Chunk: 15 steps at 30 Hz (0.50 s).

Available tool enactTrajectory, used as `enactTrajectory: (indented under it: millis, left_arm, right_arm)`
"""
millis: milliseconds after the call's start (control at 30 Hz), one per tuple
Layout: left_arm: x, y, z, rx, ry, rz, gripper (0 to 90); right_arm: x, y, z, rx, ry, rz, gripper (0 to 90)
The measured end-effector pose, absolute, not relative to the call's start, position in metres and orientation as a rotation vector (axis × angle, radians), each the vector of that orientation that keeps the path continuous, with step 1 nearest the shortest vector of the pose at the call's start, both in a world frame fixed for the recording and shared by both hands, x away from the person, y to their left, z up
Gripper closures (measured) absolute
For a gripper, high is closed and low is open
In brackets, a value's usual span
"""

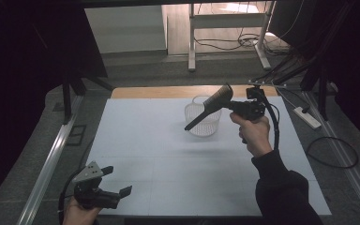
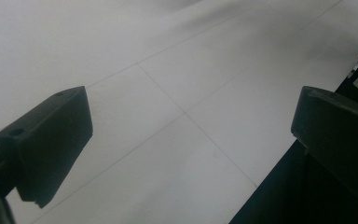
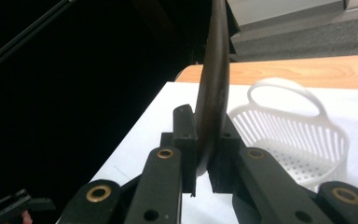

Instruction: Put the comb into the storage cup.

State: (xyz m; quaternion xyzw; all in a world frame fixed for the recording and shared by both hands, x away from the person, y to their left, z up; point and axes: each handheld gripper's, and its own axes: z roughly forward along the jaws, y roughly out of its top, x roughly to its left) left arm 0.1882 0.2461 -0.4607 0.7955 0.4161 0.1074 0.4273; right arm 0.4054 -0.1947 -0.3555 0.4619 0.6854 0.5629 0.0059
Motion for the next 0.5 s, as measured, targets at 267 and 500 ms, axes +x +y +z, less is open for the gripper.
enactTrajectory:
  millis: [267, 500]
  left_arm:
    - [0.185, 0.248, -0.461, 1.989, 1.049, 0.277, 0.0]
    - [0.184, 0.247, -0.460, 2.002, 1.048, 0.280, 0.0]
  right_arm:
    - [0.415, -0.199, -0.350, 1.464, 2.101, 1.738, 83.4]
    - [0.425, -0.202, -0.346, 1.477, 2.066, 1.729, 83.4]
